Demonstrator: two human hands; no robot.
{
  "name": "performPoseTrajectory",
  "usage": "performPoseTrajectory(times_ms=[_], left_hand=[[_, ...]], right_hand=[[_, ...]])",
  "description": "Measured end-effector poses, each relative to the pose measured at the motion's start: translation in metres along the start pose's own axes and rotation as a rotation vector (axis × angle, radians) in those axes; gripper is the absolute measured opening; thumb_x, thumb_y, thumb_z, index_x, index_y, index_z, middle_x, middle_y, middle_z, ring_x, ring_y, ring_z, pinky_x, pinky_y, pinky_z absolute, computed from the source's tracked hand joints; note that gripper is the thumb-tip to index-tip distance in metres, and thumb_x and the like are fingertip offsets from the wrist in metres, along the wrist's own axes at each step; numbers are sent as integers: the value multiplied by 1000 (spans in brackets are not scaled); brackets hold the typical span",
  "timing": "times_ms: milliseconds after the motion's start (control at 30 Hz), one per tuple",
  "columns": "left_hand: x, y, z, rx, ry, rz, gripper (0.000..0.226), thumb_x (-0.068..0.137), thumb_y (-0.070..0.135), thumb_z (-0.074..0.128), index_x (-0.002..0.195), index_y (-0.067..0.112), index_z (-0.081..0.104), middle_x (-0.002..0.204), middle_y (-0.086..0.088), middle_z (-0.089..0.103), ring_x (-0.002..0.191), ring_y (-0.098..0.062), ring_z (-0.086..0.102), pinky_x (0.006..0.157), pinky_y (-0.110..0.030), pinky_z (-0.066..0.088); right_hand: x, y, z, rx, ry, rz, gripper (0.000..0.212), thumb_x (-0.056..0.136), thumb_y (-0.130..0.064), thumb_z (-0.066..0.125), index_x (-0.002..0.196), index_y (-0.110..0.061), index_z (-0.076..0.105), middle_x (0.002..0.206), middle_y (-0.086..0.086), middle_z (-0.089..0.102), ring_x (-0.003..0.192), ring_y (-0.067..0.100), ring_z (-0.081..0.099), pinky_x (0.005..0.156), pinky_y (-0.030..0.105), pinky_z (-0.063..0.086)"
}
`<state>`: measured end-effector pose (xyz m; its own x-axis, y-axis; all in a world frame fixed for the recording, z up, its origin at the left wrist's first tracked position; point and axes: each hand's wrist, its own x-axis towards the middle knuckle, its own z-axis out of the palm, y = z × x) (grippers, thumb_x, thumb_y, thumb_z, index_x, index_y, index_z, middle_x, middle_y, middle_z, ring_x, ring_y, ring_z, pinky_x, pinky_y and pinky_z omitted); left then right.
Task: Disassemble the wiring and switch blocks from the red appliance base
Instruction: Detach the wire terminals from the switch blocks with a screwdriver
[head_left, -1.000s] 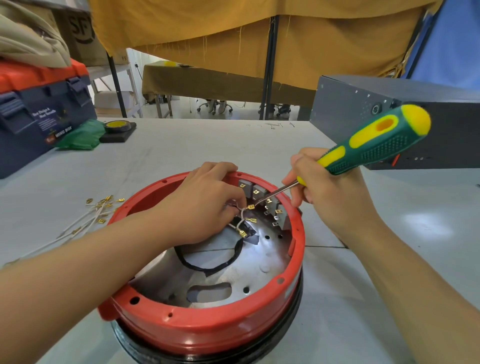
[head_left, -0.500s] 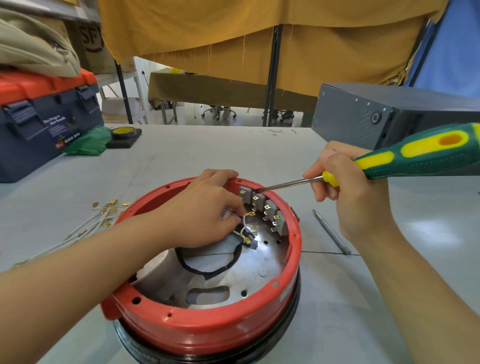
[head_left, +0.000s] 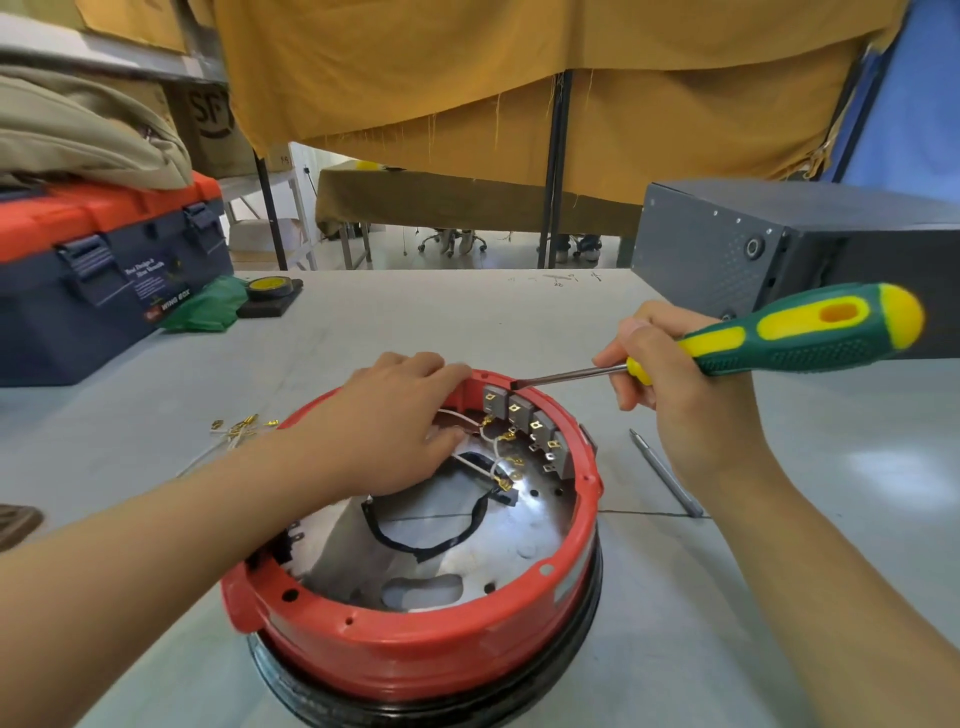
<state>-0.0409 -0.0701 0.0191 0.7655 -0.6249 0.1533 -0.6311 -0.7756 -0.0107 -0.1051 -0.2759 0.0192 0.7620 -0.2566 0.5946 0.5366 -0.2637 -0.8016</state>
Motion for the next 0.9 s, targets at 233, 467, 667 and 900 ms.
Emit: performPoseTrajectory(times_ms=[233,467,667,900], left_hand=[[3,1,5,-6,35,89,57,92,42,43,144,31,23,143,4,34,127,-20,36,107,-31,31],[10,10,0,-103,33,194,51,90,38,49,138,33,34,137,6,39,121,-18,42,105,-31,33],[9,13,9,-112,108,179,50,89,37,51,136,36,35,138,8,38,122,-17,39,102,-33,36],[9,10,12,-228,120,186,46,86,29,57,128,34,41,131,8,40,115,-10,41,98,-23,36]], right_hand=[[2,-3,-4,-40,-20,-31,28,78,-17,46,55,-1,47,39,-4,41,41,6,39,46,12,34],[1,-6,-2,-45,-25,-29,30,76,-15,47,50,-1,43,37,-8,40,39,6,36,46,14,32],[0,-8,-1,-134,-64,-83,33,77,-16,47,53,7,42,41,-9,40,43,6,40,51,14,32],[-5,-10,5,-242,-100,-142,37,79,-17,48,58,13,39,46,4,29,45,8,35,48,13,29]])
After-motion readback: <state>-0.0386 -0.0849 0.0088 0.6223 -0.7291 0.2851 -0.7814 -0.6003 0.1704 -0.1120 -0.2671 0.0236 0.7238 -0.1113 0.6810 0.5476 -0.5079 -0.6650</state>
